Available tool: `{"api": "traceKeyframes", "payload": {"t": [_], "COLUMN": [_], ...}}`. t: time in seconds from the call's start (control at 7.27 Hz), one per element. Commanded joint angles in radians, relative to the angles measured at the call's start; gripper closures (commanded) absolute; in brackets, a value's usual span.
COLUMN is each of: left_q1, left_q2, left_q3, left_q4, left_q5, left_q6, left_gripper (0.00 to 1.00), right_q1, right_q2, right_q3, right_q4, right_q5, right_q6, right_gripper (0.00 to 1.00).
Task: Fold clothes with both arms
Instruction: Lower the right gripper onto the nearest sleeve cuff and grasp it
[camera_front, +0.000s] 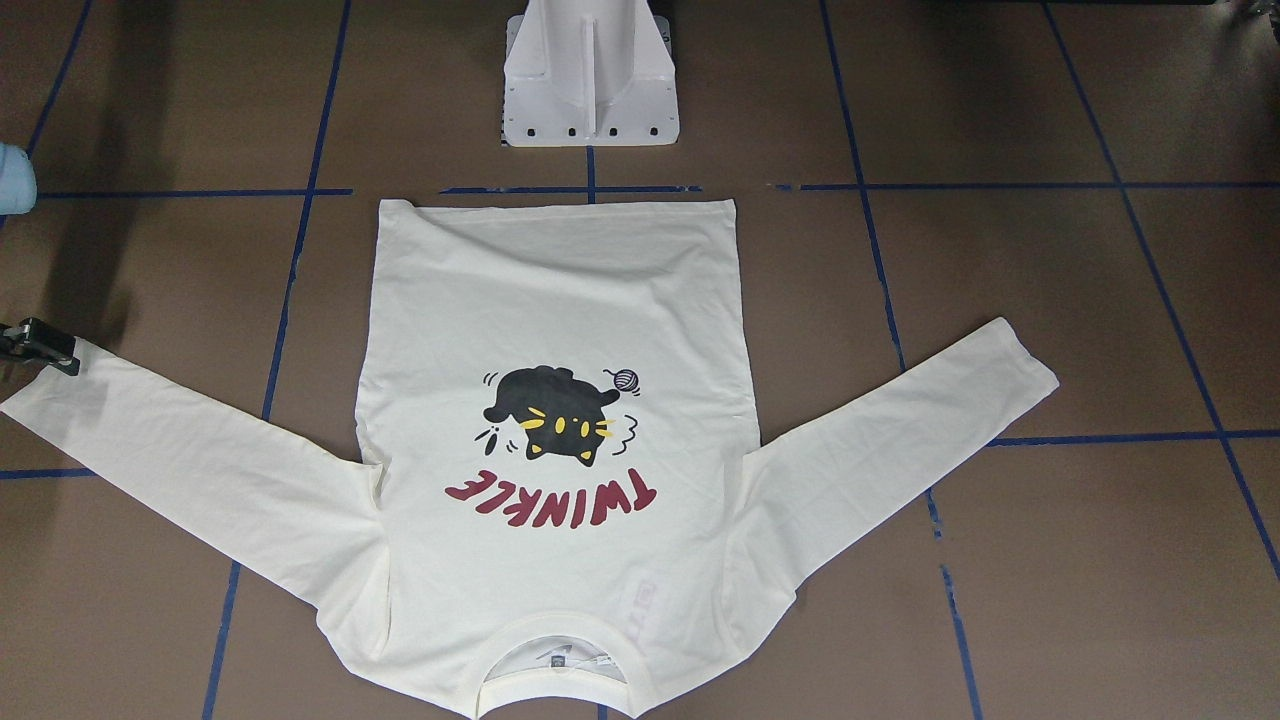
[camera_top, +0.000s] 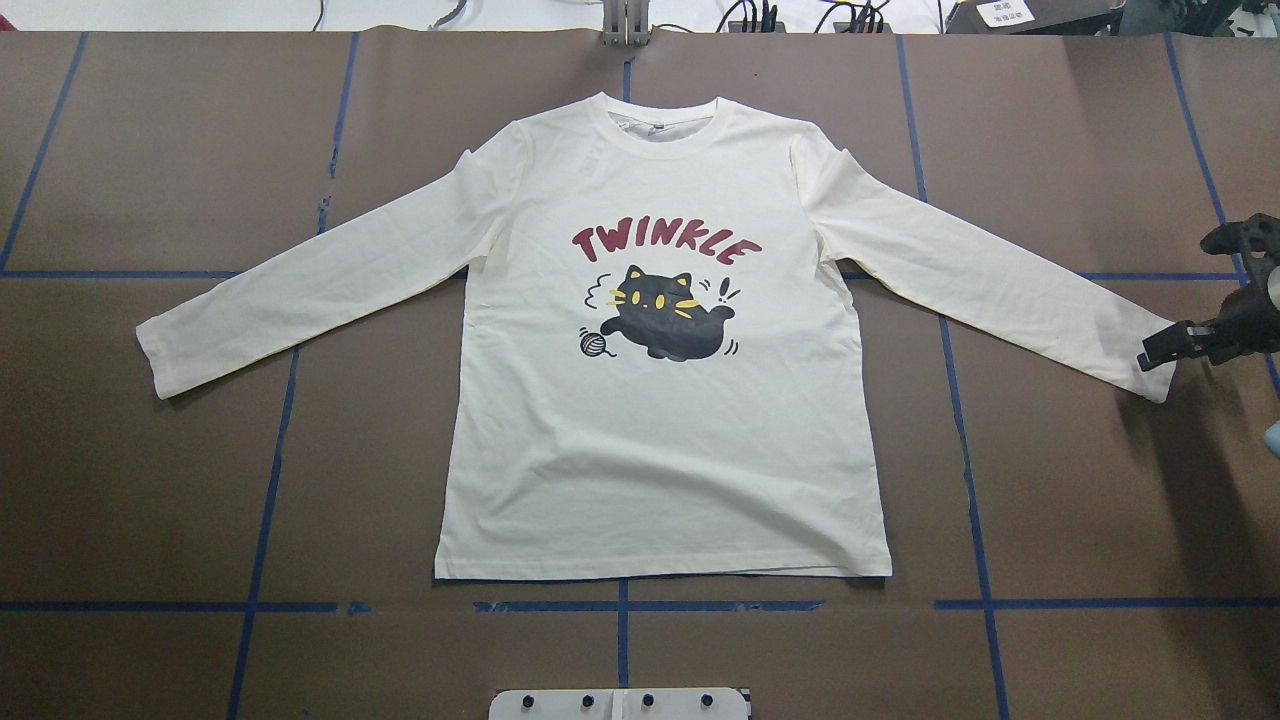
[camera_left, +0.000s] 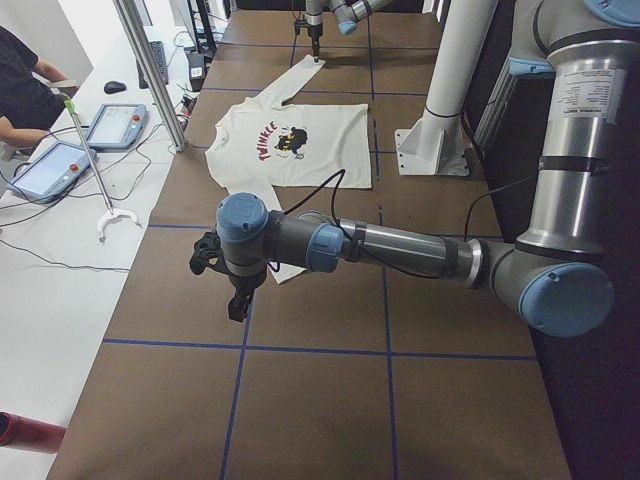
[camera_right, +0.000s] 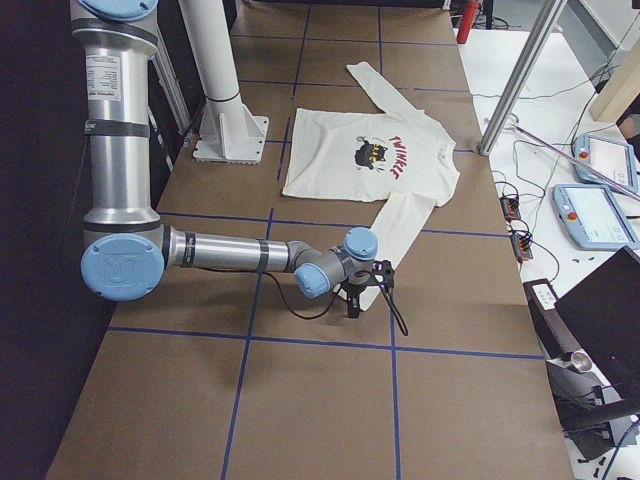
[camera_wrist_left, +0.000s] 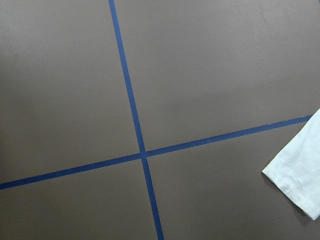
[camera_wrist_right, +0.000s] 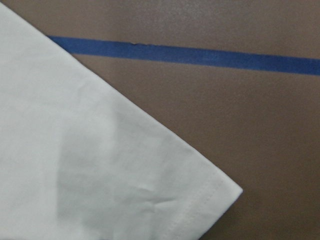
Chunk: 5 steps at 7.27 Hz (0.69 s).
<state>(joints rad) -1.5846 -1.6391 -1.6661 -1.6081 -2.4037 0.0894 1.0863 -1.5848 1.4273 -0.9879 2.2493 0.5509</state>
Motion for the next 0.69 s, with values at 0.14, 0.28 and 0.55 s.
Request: {"api": "traceKeyframes", "payload": {"t": [0.14, 0.28, 0.55], "left_q1": [0.000, 0.000, 0.000], "left_q2": [0.001, 0.001, 0.001], "left_q3": [-0.001, -0.001, 0.000], "left_q4": [-0.003, -0.003, -0.003], "left_q5": [0.000, 0.000, 0.000], "left_q6": [0.001, 0.001, -0.002], "left_gripper": [0.00, 0.00, 0.00], "right_q1": [-0.005, -0.005, -0.003], "right_q2": [0.002, 0.000, 0.000], "right_q3": [-0.007, -0.004, 0.005], "right_q4": [-0.002, 0.000, 0.000], "right_q5": [0.003, 0.006, 0.012], "right_q6": [0.000, 0.000, 0.000], "right_gripper": [0.45, 0.67, 0.85]}}
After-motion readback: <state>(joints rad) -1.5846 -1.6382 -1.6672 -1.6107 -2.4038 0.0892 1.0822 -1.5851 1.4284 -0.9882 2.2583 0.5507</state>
